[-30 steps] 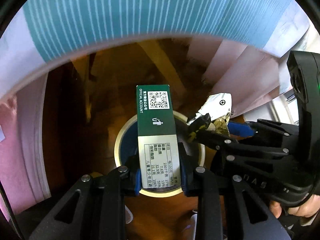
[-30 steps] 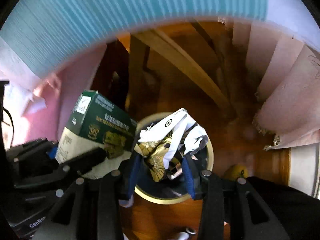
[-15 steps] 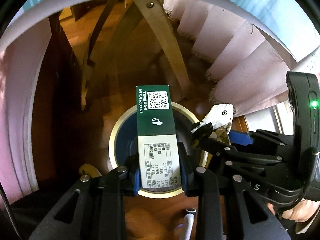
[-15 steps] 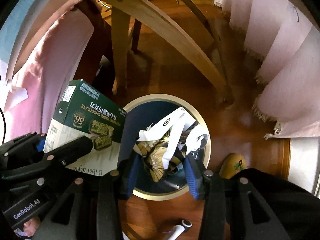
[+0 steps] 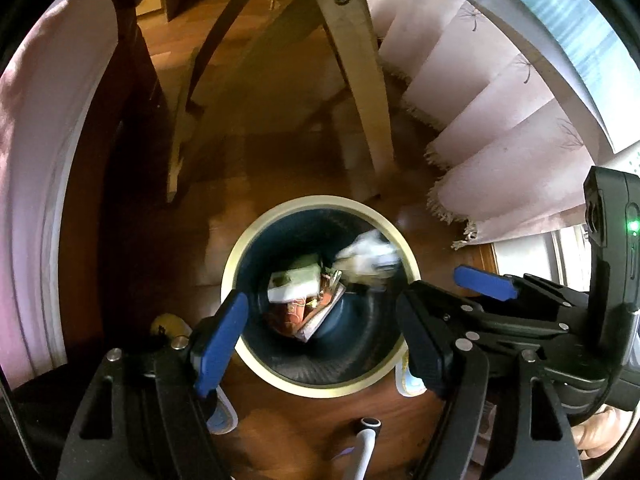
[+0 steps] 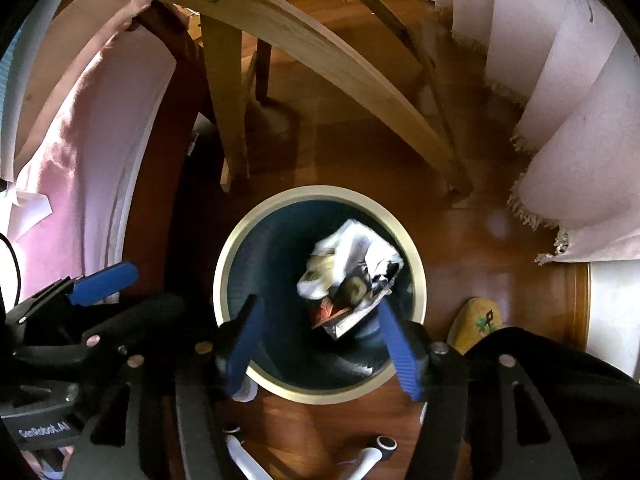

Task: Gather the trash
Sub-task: 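Carry the box and wrapper down over the bin and release both, then raise both tools from the bin back toward the table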

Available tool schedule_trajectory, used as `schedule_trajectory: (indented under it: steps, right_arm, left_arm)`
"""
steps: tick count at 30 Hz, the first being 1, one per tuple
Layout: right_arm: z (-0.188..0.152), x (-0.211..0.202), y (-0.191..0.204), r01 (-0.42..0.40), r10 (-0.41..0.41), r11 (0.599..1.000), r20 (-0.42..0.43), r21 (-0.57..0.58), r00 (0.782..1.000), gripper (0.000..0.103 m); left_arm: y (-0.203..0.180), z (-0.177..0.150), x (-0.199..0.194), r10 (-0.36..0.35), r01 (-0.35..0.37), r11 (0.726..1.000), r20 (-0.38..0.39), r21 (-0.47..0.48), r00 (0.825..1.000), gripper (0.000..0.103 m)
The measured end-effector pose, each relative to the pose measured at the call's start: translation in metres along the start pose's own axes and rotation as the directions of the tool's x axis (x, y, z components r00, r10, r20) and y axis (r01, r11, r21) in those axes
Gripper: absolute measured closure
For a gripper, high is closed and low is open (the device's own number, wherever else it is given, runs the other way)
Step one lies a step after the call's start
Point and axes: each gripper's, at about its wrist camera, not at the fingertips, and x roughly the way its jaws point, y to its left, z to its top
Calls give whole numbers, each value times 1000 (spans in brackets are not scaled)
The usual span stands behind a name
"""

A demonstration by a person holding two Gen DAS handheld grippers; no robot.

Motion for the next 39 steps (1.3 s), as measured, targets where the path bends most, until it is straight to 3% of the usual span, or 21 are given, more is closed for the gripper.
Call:
schedule_trajectory:
  steps: [9,23,32,39]
  right_arm:
    - [-1,0,3,18,-18,1000,-9,-15,1000,39]
    - [-11,-26,7,53,-52,998,47,-16,998,39]
    - [-10,-109,0,-17,10,999,189,35,982,39]
    - [-16,-191,17,-52,72,996,328,-68,942,39]
  left_arm:
    - [1,-4,0,56,-56,998,3,1,998,28]
    - [-7,-14,-27,63,-64,998,44,19,997,28]
    - [-28,-22,-106,-4,-12,995,163,98,987,28]
    - [-35,-5,-188,-32,-12,991,322,134,946,28]
